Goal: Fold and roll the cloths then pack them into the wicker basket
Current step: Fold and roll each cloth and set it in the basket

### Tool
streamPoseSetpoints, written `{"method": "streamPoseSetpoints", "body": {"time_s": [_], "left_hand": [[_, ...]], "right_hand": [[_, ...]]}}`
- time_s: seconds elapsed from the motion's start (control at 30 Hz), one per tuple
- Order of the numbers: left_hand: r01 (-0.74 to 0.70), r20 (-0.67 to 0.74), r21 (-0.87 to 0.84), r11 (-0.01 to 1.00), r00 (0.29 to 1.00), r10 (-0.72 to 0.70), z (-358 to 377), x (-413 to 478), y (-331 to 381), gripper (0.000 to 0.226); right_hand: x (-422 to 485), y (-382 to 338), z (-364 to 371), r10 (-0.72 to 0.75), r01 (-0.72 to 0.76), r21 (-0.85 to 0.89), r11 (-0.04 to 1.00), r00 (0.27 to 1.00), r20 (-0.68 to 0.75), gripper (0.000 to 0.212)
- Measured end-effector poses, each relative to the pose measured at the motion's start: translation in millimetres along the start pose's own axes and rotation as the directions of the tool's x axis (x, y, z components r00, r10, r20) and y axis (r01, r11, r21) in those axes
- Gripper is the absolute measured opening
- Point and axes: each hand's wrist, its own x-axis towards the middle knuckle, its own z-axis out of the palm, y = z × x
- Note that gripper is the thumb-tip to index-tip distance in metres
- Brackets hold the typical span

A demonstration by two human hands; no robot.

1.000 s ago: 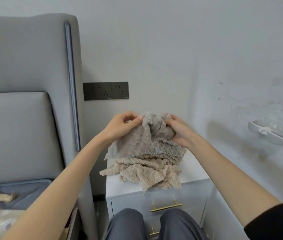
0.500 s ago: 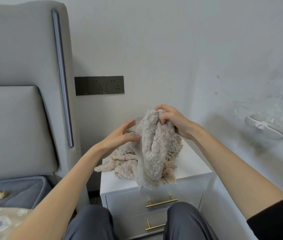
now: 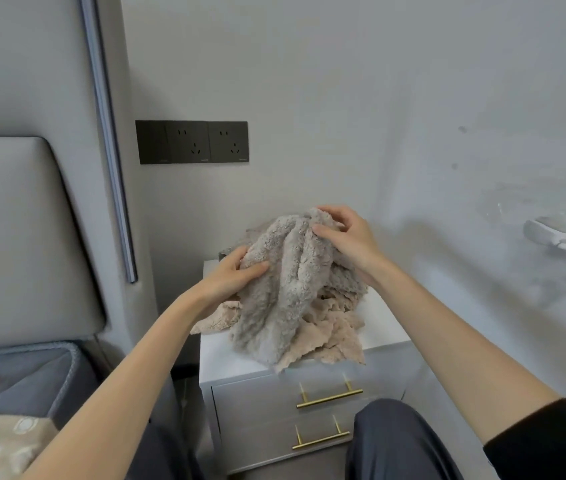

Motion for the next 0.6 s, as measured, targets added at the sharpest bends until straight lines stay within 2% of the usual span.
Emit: {"method": "streamPoseSetpoints", "body": {"time_s": [0.07, 0.1, 0.13, 0.2, 0.27, 0.33, 0.37, 0.4, 0.47, 0.53, 0.6], "left_hand": [[-0.011, -0.014, -0.123, 0.992, 1.000, 0.009, -2, 3, -4, 0.031], [-0.014, -0.024, -0.182, 0.983, 1.000, 0.010, -2, 5, -5, 0.033], [-0.023, -0.034, -0.229, 0.973, 0.999, 0.015, -3, 7, -5, 0.033], [-0.047, -0.058, -0.288, 0.956, 0.998, 0.031, -4, 9, -5, 0.029], [-0.075, -0.090, -0.341, 0.937, 0.995, 0.047, -7, 10, -4, 0.025], [-0.094, -0.128, -0.430, 0.898, 0.991, 0.043, -13, 12, -3, 0.024], [-0.101, -0.145, -0.470, 0.877, 0.989, 0.036, -15, 14, -3, 0.025], [-0.106, -0.159, -0.497, 0.861, 0.987, 0.030, -18, 15, -2, 0.026], [-0.119, -0.185, -0.507, 0.853, 0.982, 0.027, -21, 18, -2, 0.027], [-0.138, -0.209, -0.510, 0.849, 0.977, 0.033, -22, 23, -3, 0.026], [-0.164, -0.234, -0.522, 0.837, 0.971, 0.044, -25, 27, -3, 0.027]], "right_hand": [[-1, 13, 9, 0.163, -0.166, 0.079, 0.983, 0.986, 0.043, 0.054], [-3, 19, 15, 0.288, -0.303, 0.202, 0.931, 0.952, 0.101, 0.058], [-4, 25, 21, 0.388, -0.435, 0.331, 0.838, 0.900, 0.200, 0.055], [-11, 30, 31, 0.469, -0.589, 0.487, 0.645, 0.808, 0.356, 0.030], [-15, 36, 36, 0.512, -0.605, 0.623, 0.495, 0.783, 0.353, 0.018], [-17, 41, 41, 0.523, -0.578, 0.732, 0.362, 0.776, 0.353, 0.026], [-18, 43, 43, 0.525, -0.595, 0.732, 0.332, 0.761, 0.381, 0.032], [-19, 42, 46, 0.523, -0.631, 0.697, 0.339, 0.743, 0.418, 0.034], [-26, 38, 54, 0.505, -0.715, 0.529, 0.456, 0.698, 0.508, 0.028], [-29, 37, 60, 0.459, -0.740, 0.382, 0.553, 0.654, 0.602, 0.032], [-29, 41, 61, 0.392, -0.727, 0.358, 0.586, 0.641, 0.661, 0.041]]}}
